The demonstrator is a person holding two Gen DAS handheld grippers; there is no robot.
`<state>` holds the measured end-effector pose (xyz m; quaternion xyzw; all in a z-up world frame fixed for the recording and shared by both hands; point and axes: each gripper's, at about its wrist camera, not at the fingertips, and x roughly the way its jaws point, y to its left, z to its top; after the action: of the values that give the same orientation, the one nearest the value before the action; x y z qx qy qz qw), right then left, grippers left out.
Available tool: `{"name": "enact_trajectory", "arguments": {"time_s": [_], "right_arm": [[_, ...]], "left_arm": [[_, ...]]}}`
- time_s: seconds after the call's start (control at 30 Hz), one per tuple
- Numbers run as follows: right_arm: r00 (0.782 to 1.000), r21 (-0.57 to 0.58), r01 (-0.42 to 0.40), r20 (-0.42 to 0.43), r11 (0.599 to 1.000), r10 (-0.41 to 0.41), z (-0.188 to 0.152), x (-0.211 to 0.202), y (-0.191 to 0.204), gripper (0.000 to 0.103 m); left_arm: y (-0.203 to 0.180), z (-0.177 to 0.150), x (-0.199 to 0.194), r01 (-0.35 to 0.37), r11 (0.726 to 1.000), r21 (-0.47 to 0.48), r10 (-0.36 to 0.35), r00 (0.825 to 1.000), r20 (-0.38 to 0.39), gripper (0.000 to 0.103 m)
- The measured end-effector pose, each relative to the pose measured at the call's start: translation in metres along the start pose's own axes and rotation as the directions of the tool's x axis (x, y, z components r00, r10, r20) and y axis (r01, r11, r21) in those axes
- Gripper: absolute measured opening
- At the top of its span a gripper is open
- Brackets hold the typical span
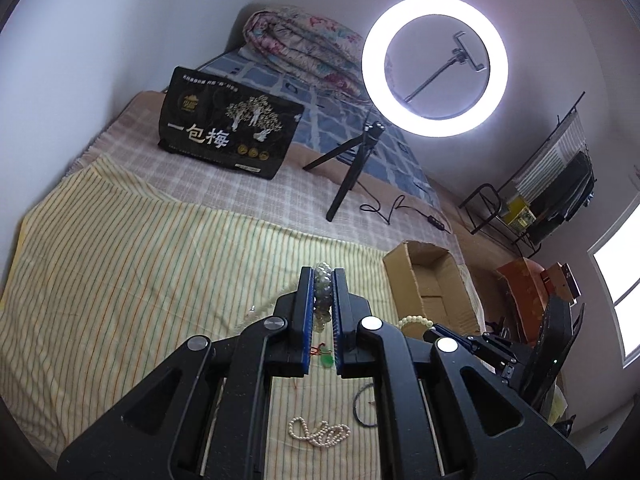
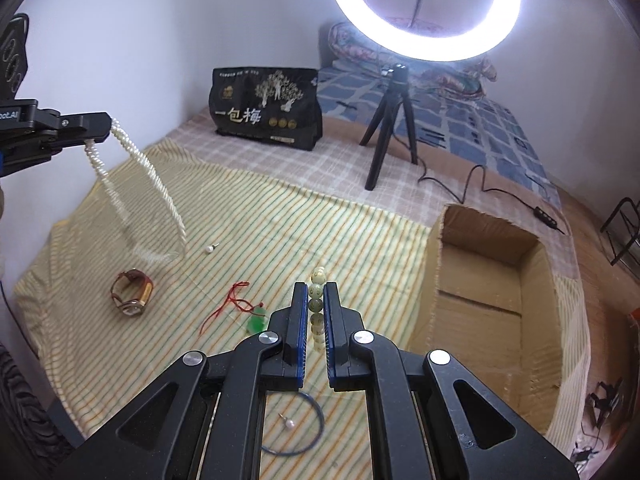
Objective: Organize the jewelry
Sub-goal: 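Lift the pearl necklace and beaded bracelet and carry both over the cardboard box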
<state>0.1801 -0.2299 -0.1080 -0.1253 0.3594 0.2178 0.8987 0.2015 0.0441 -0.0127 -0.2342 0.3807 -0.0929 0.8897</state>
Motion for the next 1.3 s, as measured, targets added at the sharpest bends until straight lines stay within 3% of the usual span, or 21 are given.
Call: {"name": "enact_trajectory", "arguments": {"time_s": [0.6,1.03,1.3], "right_arm": [[0.995,0.143,0.07,0.054,0.987,-0.079,-0.033,-0.053,-0.075,0.006],[0.993,0.225,0.1,0.039,0.969,-0.111,-0.059,-0.057,-0.118,0.006],[0.992,0.272,0.111,0.022,0.956,-0.122,-0.076,-0.054,-0.143,0.006]], "left_arm": [[-0.101,-0.008,-0.001,0.104,0.989,0.11,-0.103,0.995,-0.008,0.006],[-0.193,-0.01,0.041,0.198,0.961,0.194,-0.19,0.98,-0.059,0.006],[-0.239,-0.005,0.085,0.22,0.943,0.25,-0.2,0.974,-0.103,0.006]]}}
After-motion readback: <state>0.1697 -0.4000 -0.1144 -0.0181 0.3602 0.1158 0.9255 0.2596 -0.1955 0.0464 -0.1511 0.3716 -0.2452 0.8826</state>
